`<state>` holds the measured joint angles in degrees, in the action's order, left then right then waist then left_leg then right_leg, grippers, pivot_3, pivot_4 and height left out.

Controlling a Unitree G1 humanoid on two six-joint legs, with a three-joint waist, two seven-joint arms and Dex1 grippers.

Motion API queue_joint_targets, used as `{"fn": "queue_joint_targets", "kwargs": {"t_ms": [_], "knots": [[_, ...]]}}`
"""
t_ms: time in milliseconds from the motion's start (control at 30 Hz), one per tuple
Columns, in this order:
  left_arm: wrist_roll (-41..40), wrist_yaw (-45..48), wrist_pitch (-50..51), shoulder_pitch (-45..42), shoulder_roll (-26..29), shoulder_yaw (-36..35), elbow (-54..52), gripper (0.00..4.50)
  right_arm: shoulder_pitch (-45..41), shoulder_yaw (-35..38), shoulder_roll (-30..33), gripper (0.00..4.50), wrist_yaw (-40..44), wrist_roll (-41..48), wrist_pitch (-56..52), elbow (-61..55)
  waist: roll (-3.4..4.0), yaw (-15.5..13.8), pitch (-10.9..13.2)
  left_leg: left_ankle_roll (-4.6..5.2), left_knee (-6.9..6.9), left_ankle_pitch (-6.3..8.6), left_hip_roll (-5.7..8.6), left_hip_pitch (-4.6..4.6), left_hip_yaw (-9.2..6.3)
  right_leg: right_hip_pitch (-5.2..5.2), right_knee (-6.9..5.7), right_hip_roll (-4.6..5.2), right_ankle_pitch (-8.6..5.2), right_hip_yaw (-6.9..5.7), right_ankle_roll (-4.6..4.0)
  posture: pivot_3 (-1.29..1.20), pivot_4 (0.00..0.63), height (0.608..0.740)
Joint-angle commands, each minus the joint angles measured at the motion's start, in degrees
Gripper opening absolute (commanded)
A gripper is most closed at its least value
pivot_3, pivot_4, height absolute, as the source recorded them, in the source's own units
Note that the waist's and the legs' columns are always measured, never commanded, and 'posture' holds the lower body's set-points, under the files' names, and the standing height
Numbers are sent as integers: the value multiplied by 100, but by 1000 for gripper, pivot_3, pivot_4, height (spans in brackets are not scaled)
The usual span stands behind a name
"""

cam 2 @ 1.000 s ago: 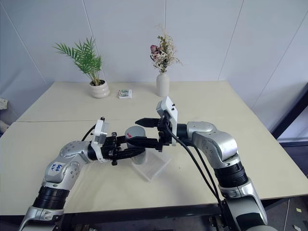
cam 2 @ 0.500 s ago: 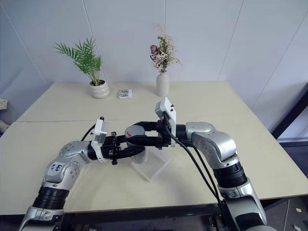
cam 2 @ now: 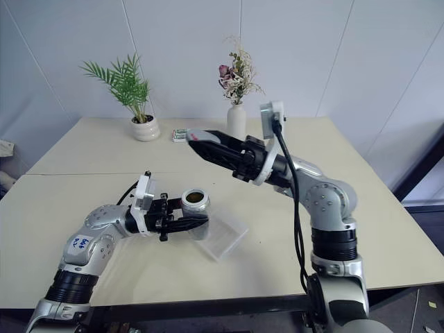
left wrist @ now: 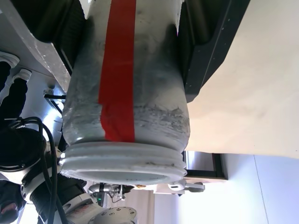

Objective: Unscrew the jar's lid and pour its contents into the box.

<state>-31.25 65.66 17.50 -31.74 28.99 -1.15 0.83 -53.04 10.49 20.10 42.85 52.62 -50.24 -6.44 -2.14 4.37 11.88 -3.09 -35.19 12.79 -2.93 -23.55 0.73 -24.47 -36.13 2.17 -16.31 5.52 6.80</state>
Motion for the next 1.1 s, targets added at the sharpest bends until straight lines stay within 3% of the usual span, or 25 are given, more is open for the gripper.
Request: {"fn": "queue_joint_targets", "kwargs": {"t_ms": [33,167,367,700,1000,1100], "knots": [[-36,-55,-106,27,57,-159,-219,2019,421,141,536,2594,0,-493,449,-304,0,-9,0,1,1,0,0,-2,-1,0,3,-1,0,0,0,0,150,740],[-115,-128,-87,77,161,-373,-208,2019,2114,342,1566,2594,202,-1806,1740,-196,-4,-124,-3,7,2,5,2,-7,0,1,17,-1,-4,3,8,0,150,740],[-288,-258,120,59,172,-614,-187,2019,3386,934,1412,2594,60,-2165,2909,474,-3,-78,-3,10,-2,7,10,-2,23,-2,11,0,-6,28,25,0,150,740],[-347,-380,374,-126,298,-772,-70,2019,3596,628,1108,2594,38,-2857,4079,1372,-3,23,-3,20,-9,-12,12,28,45,18,10,-7,6,65,37,0,150,740],[-378,-884,574,-259,190,-868,-177,2019,3062,394,888,2594,78,-3229,4793,2781,-3,40,-3,20,-9,-11,13,29,49,18,11,-8,12,72,45,0,150,740],[-318,-967,515,-229,216,-864,-233,2019,3030,321,878,3514,161,-3276,4883,2934,-3,32,-3,20,-8,-11,13,28,49,18,11,-8,14,71,46,0,150,740]]}}
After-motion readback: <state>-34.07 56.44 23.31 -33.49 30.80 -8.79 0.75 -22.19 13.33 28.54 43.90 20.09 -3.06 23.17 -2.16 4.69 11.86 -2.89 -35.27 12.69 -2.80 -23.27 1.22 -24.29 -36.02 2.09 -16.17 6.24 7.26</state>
